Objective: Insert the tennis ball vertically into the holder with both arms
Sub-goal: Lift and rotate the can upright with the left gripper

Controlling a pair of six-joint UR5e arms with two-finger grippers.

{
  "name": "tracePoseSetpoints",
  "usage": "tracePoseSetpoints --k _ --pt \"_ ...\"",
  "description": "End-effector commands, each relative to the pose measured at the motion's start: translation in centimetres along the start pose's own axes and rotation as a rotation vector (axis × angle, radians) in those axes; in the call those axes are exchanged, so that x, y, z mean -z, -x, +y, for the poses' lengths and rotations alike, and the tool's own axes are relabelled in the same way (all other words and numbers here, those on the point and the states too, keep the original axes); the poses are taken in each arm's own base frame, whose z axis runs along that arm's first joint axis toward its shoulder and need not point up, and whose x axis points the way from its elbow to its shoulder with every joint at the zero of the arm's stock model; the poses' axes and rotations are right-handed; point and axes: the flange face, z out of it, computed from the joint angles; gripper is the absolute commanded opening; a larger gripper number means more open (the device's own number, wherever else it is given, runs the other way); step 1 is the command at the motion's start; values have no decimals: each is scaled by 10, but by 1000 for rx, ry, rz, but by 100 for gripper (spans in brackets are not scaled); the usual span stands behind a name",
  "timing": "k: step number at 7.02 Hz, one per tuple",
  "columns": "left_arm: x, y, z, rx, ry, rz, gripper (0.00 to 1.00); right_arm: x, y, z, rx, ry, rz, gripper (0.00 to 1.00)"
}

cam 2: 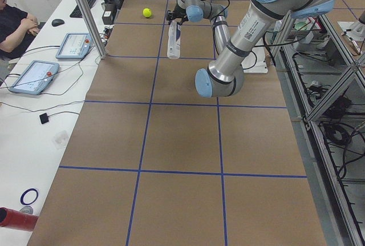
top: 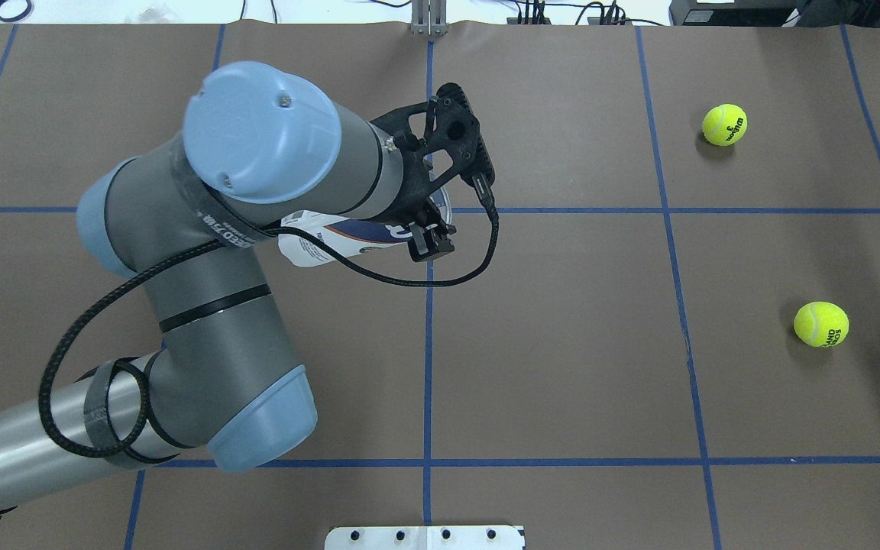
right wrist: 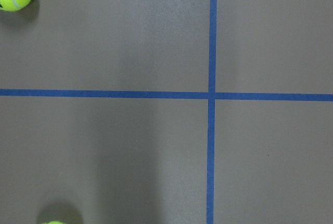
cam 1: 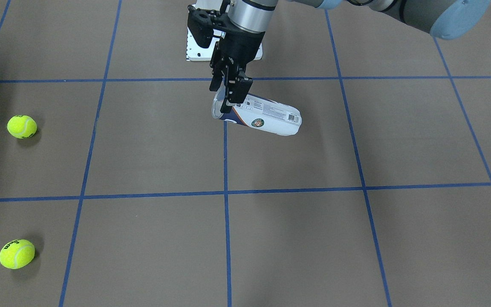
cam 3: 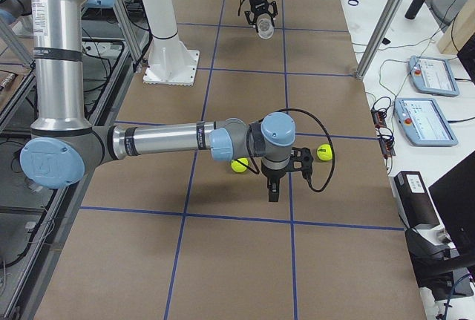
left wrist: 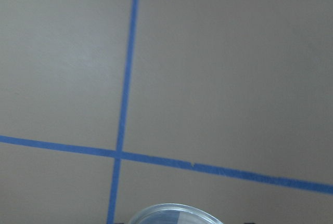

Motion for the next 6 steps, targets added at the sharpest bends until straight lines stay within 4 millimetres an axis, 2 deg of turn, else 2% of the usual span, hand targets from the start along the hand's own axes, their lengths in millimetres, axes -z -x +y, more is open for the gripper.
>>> tracePoseSetpoints --k 1,2,4,5,6 --pt "24 8 10 228 -302 -26 31 2 2 -1 5 -5 -1 99" --pt "18 15 28 298 -448 -31 31 2 2 -1 6 -6 -2 99" --pt "-12 29 56 403 -648 -27 31 4 4 -1 3 -10 -6 99" --pt "-27 33 78 442 -728 -22 31 4 5 -1 -5 -11 -8 99" --pt "-44 40 111 465 -816 -9 32 6 6 -1 -3 -14 -9 99"
